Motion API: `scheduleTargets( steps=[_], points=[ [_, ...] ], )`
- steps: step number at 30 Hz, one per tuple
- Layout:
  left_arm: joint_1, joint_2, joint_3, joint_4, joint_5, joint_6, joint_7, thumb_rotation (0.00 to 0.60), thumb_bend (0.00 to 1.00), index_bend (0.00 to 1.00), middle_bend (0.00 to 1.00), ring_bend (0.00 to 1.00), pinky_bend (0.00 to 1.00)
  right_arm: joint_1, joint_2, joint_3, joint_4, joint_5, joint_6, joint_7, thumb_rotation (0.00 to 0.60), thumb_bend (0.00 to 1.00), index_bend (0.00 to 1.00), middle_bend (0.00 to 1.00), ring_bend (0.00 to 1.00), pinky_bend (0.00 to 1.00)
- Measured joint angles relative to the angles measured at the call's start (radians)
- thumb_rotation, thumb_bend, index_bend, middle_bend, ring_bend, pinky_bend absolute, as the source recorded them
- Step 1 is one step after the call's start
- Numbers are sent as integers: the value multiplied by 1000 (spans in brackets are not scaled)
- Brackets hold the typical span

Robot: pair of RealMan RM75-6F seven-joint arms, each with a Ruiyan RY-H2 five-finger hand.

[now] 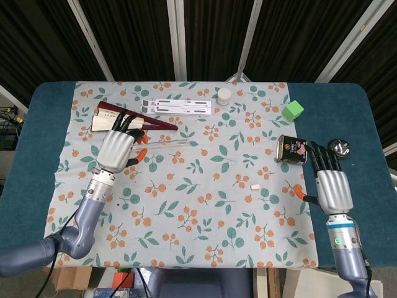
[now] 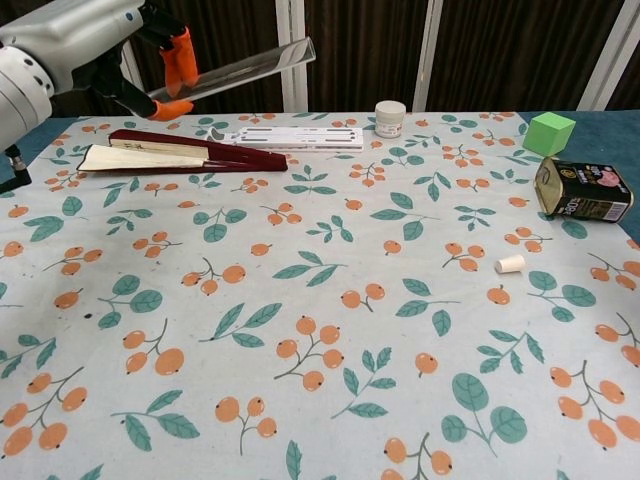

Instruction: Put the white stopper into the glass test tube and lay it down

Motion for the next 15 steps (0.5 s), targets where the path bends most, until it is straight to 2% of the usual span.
scheduleTargets(
  steps=[5,15],
  points=[
    [-7,9,-13,46,39,2,-94,600,601,613,631,133,0,70,-39,37,-15,90,-49,-87,600,242,259,33,0,0],
    [-8,31,-37,74,74,27,-179,600,601,613,631,133,0,157,-152,32,22,213,-95,-208,600,242,335,43,0,0]
  ],
)
